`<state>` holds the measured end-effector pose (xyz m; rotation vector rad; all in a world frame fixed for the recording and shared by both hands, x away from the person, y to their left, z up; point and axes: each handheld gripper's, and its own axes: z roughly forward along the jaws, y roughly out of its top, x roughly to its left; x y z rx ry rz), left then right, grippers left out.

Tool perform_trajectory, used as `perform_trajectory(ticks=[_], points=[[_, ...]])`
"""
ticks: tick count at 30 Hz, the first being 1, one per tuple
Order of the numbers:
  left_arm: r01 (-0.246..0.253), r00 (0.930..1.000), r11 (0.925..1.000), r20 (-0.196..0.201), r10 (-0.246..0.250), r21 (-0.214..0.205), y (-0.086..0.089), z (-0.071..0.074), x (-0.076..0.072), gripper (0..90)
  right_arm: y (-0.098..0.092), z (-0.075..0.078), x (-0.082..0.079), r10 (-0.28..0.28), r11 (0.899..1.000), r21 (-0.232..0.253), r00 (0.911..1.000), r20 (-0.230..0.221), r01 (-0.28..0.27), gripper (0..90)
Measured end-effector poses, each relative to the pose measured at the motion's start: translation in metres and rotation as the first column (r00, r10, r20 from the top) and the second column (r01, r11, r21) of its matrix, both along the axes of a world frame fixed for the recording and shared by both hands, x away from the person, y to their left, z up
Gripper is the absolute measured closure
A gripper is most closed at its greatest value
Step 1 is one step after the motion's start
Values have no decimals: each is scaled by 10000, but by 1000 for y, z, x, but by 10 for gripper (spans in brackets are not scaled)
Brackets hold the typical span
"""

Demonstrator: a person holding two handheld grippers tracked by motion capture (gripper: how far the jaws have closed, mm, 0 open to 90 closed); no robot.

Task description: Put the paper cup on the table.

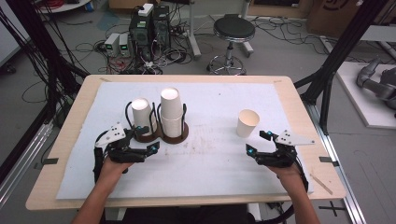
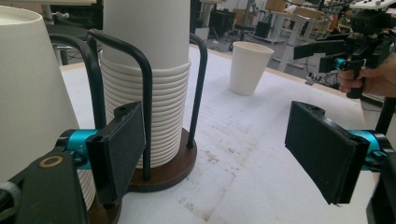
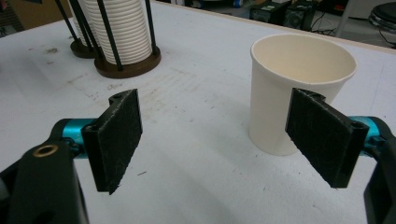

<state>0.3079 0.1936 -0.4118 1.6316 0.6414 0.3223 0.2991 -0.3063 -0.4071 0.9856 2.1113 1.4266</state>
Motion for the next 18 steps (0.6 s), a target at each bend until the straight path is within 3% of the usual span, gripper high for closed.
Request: perform_trajectory(ticks=[18], points=[[-75,10000,10000,-63,75,-63,0,-2,4,203,-5,-2,3,-113,9999,0,9999,7,113,192]])
